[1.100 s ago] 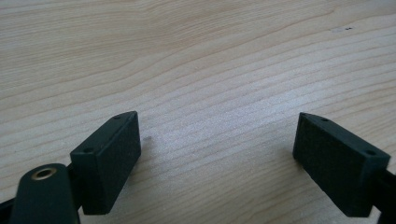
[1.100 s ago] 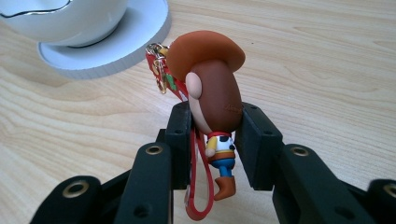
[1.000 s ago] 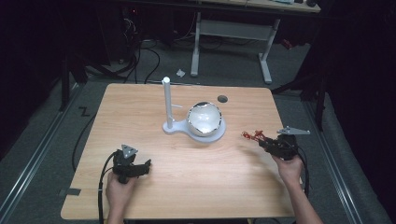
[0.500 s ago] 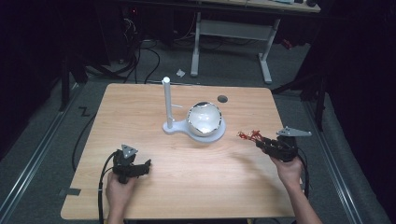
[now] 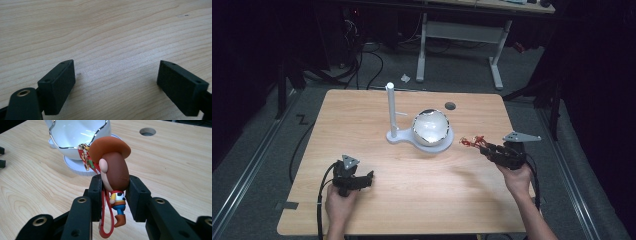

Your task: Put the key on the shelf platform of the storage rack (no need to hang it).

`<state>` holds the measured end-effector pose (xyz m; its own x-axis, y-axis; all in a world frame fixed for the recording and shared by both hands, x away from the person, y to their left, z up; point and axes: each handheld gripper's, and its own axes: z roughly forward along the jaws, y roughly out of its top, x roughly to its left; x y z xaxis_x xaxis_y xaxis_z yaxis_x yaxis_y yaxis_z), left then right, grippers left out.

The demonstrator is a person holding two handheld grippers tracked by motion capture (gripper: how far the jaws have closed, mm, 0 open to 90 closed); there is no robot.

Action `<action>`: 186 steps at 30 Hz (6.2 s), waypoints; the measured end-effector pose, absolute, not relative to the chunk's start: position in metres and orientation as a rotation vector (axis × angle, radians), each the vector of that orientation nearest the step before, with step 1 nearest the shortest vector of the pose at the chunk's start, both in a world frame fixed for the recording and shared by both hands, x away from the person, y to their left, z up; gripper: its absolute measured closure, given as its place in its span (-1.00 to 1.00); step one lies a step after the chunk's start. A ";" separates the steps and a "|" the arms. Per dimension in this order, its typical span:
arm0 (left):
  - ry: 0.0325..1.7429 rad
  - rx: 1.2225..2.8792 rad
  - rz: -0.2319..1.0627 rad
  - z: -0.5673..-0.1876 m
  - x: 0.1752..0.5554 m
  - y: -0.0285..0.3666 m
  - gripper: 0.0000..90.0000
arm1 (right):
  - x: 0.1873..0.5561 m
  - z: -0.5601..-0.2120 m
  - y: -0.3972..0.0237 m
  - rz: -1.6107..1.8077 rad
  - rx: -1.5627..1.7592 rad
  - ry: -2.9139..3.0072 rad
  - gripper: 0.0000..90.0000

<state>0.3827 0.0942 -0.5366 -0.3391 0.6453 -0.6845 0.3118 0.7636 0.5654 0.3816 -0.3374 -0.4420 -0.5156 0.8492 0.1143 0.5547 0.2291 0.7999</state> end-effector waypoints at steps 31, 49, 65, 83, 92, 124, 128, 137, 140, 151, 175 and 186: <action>1.943 0.726 0.411 -0.537 0.383 0.094 -0.66 | 0.417 -0.418 -0.284 1.203 1.194 2.251 0.50; 1.942 0.730 0.412 -0.537 0.383 0.095 -0.66 | 0.441 -0.414 -0.254 1.206 1.167 2.294 0.50; 1.940 0.731 0.411 -0.537 0.383 0.095 -0.66 | 0.464 -0.425 -0.229 1.128 1.219 2.338 0.50; 1.941 0.729 0.411 -0.537 0.383 0.095 -0.66 | 0.484 -0.441 -0.198 0.996 1.239 2.371 0.49; 1.941 0.729 0.412 -0.537 0.383 0.095 -0.66 | 0.492 -0.446 -0.191 0.957 1.260 2.381 0.49; 1.942 0.726 0.410 -0.537 0.383 0.095 -0.66 | 0.474 -0.423 -0.218 1.073 1.218 2.269 0.11; 1.942 0.726 0.411 -0.537 0.383 0.095 -0.66 | 0.468 -0.419 -0.230 1.099 1.222 2.246 0.10; 1.942 0.727 0.411 -0.537 0.383 0.095 -0.66 | 0.455 -0.407 -0.247 1.118 1.206 2.214 0.10; 1.943 0.726 0.411 -0.537 0.383 0.095 -0.66 | 0.450 -0.405 -0.253 1.124 1.213 2.183 0.13; 1.942 0.727 0.412 -0.537 0.383 0.095 -0.66 | 0.437 -0.397 -0.273 1.138 1.230 2.161 0.13; 1.942 0.727 0.413 -0.537 0.383 0.095 -0.66 | 0.401 -0.386 -0.309 1.161 1.233 2.111 0.13; 1.942 0.727 0.413 -0.537 0.383 0.094 -0.66 | 0.386 -0.390 -0.320 1.130 1.237 2.085 0.12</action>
